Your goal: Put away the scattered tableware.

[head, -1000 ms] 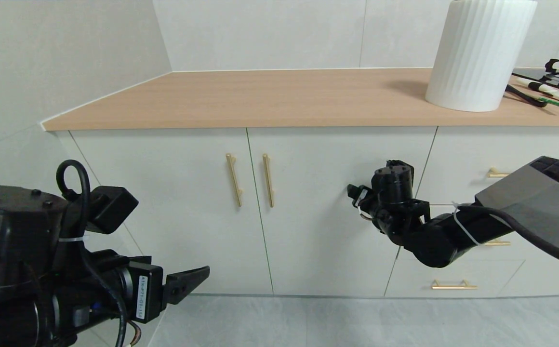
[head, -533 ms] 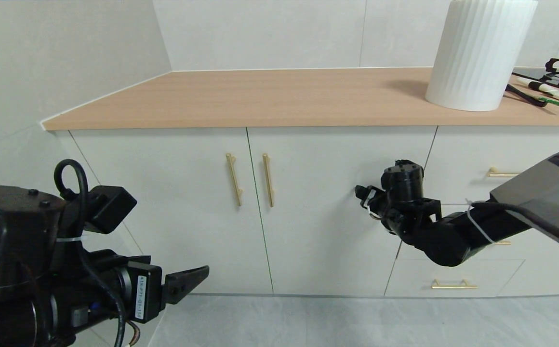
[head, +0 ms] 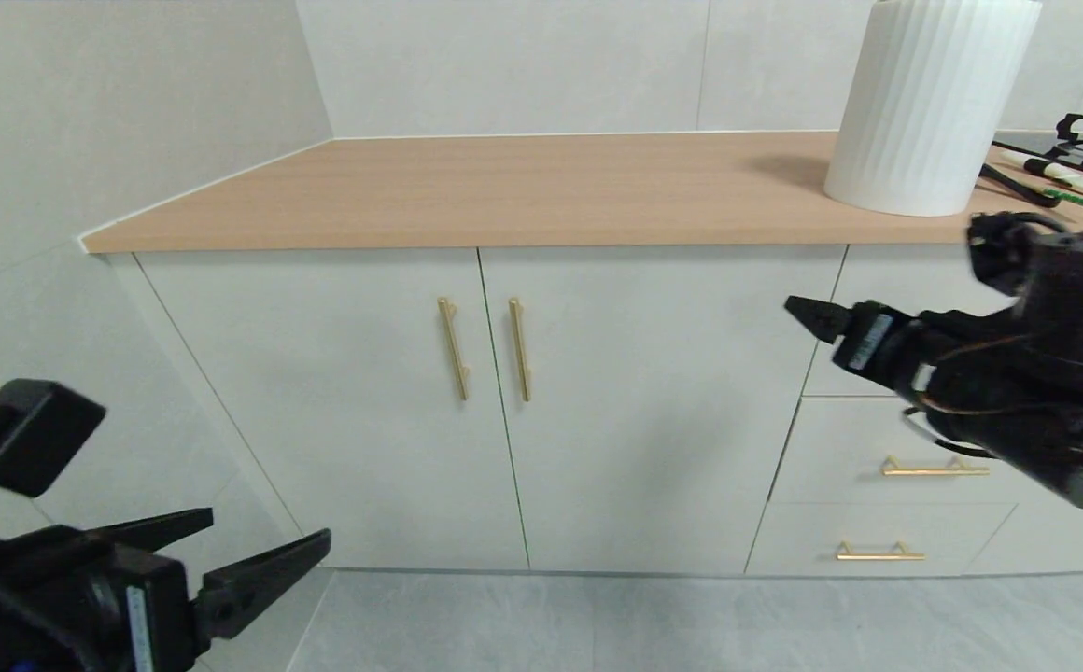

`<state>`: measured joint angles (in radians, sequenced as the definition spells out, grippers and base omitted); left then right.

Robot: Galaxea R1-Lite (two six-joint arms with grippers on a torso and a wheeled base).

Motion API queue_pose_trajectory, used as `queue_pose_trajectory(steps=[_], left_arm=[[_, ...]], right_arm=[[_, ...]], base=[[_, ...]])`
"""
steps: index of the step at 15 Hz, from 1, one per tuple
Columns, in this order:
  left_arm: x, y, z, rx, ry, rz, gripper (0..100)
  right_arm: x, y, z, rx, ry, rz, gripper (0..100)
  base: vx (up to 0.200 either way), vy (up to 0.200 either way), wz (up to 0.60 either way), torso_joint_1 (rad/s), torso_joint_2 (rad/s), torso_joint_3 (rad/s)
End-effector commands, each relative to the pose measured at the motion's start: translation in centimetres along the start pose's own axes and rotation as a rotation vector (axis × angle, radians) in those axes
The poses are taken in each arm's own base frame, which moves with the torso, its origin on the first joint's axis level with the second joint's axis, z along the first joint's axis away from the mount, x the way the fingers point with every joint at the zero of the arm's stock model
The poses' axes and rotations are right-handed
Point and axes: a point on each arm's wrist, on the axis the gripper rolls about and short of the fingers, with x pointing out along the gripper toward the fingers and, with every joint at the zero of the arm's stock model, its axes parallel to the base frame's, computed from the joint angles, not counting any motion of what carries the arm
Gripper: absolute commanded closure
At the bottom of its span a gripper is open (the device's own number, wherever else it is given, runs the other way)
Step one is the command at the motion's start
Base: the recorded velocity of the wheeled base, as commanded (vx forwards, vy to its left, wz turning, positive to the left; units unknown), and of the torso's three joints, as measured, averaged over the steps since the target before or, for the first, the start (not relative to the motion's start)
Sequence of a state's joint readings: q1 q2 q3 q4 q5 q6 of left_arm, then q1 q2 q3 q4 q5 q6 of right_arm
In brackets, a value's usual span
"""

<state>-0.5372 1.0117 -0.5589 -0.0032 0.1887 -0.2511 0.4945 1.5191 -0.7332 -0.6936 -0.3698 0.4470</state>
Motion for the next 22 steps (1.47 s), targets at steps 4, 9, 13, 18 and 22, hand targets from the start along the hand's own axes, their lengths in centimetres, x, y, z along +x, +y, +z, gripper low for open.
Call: queue_pose_trajectory(steps=[4, 9, 13, 18, 22], left_arm=[[-10.2, 3.8, -7.6, 0.020, -0.321, 0.120, 0], [-12.6, 4.1, -11.1, -0.009, -0.358, 0.217, 0], [-12.3, 3.8, -13.0, -0.038, -0.350, 0.341, 0], [-11.6, 3.6, -15.0, -0.078, -0.370, 0.580, 0], [-9.5, 4.3, -16.6, -0.109, -0.392, 0.622, 0]], right_arm=[[-16.7, -8.6, 0.1, -0.184, -0.259, -0.093, 0], [-24.0, -11.9, -3.2, -0.357, -0.356, -0.252, 0], [-27.0, -12.9, -5.5, -0.422, -0.423, -0.345, 0], [-27.1, -13.4, -7.5, -0.411, -0.464, -0.546, 0], [-26.3, -14.3, -9.6, -0.411, -0.394, -0.431, 0]], base=[[0.000, 0.000, 0.00, 0.000, 0.00, 0.000], [0.000, 0.000, 0.00, 0.000, 0.00, 0.000], [0.000, 0.000, 0.00, 0.000, 0.00, 0.000], [0.000, 0.000, 0.00, 0.000, 0.00, 0.000], [0.000, 0.000, 0.00, 0.000, 0.00, 0.000]])
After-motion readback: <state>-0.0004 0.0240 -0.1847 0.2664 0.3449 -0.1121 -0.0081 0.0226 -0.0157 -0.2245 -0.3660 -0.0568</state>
